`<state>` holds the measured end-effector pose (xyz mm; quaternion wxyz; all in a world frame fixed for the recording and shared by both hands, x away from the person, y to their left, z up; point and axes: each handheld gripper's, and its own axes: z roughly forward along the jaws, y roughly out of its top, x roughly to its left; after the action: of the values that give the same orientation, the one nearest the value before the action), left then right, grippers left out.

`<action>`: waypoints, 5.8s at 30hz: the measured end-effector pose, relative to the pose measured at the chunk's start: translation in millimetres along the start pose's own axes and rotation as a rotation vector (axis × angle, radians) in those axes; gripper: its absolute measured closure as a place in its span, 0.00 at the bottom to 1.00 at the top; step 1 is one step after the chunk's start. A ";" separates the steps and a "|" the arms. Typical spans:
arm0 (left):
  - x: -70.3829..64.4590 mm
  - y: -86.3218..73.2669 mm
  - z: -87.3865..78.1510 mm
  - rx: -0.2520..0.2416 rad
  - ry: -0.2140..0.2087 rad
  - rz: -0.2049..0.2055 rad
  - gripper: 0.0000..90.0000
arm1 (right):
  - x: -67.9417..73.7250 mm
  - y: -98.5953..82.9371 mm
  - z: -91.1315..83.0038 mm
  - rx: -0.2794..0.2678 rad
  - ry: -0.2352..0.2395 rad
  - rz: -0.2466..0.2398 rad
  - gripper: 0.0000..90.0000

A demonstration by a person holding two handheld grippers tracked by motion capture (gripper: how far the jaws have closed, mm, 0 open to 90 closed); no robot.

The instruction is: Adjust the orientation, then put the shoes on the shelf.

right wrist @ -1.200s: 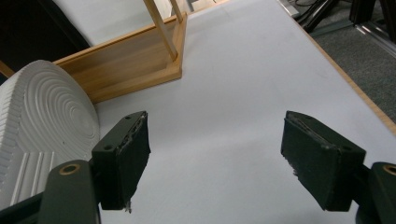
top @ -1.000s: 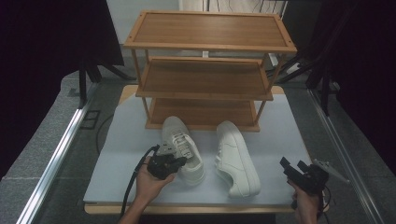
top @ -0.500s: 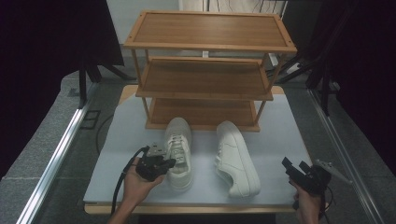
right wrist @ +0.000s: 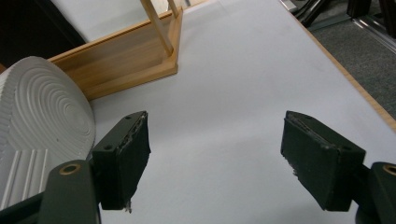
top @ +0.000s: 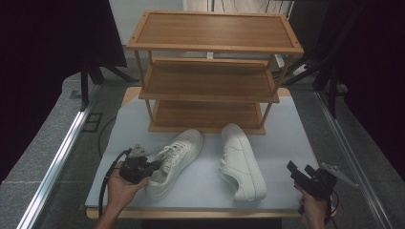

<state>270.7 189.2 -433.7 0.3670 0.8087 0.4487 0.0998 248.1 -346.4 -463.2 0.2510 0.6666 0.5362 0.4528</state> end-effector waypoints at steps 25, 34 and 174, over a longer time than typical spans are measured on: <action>-1.1 -6.8 -18.5 -0.326 -0.088 -0.095 0.45 | 105.7 10.7 -36.7 -0.005 0.414 -0.476 0.73; 1.4 -7.6 -14.7 -0.294 -0.099 -0.090 0.45 | 150.0 -10.7 -24.8 0.088 0.529 -0.586 0.96; 12.6 -7.6 -17.3 -0.286 -0.068 -0.121 0.44 | 72.1 47.0 -20.5 0.065 0.441 -0.546 0.52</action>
<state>264.5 210.4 -428.7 0.4988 0.7225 0.4652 0.1132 254.2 -295.6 -391.0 0.2195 0.3925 0.7500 0.4851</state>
